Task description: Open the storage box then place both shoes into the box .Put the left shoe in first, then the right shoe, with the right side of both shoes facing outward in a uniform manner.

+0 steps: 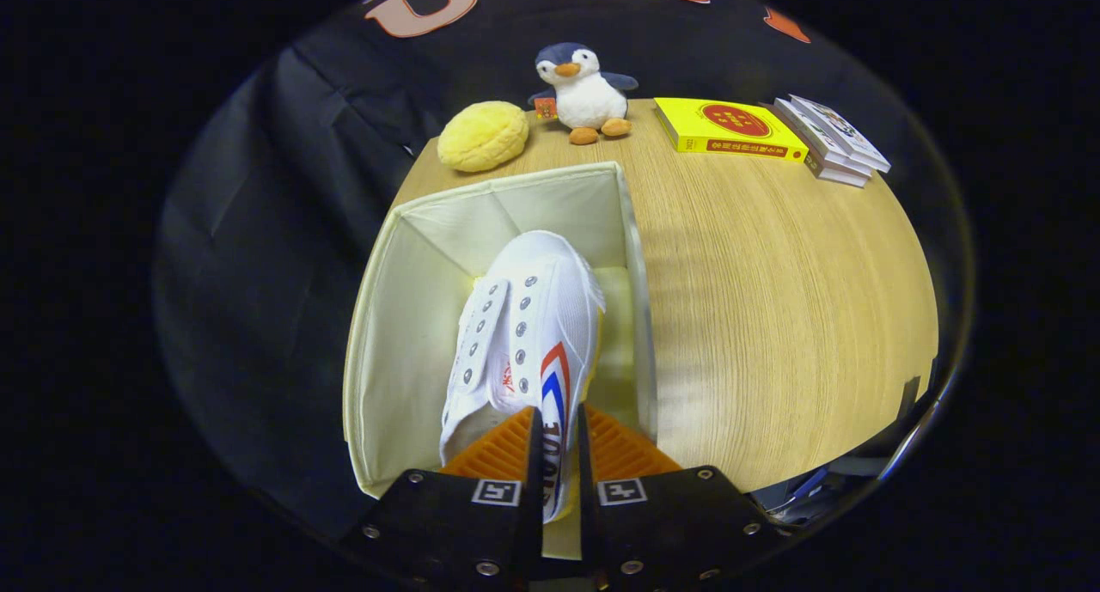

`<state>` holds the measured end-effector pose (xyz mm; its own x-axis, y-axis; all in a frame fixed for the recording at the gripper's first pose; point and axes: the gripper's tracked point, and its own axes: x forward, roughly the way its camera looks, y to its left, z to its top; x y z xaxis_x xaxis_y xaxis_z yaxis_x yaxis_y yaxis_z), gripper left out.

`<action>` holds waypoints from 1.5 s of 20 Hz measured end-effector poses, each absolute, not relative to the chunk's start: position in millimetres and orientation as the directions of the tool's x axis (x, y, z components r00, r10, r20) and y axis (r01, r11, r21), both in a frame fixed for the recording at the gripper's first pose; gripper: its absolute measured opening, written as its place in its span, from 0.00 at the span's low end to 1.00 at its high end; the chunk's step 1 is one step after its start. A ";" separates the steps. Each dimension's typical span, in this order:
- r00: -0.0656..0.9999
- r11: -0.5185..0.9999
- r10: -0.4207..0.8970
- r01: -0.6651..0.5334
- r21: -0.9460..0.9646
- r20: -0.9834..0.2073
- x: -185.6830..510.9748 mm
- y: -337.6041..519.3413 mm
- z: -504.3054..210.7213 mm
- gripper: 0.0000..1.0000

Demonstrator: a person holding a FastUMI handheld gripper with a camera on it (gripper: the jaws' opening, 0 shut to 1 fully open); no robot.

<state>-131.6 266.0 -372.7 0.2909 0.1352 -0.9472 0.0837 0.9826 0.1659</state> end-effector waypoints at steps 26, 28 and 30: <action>0.877 0.994 0.054 0.001 0.113 -0.478 -37.7 19.1 -208.0 0.98; 0.906 0.995 0.049 -0.009 0.096 -0.420 -37.6 10.2 -194.7 0.98; 0.938 0.997 0.050 -0.025 0.078 -0.342 -37.6 2.7 -178.4 0.98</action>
<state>-37.6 2.7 -178.4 0.9385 0.0504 -0.3417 -0.0251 0.9966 0.0780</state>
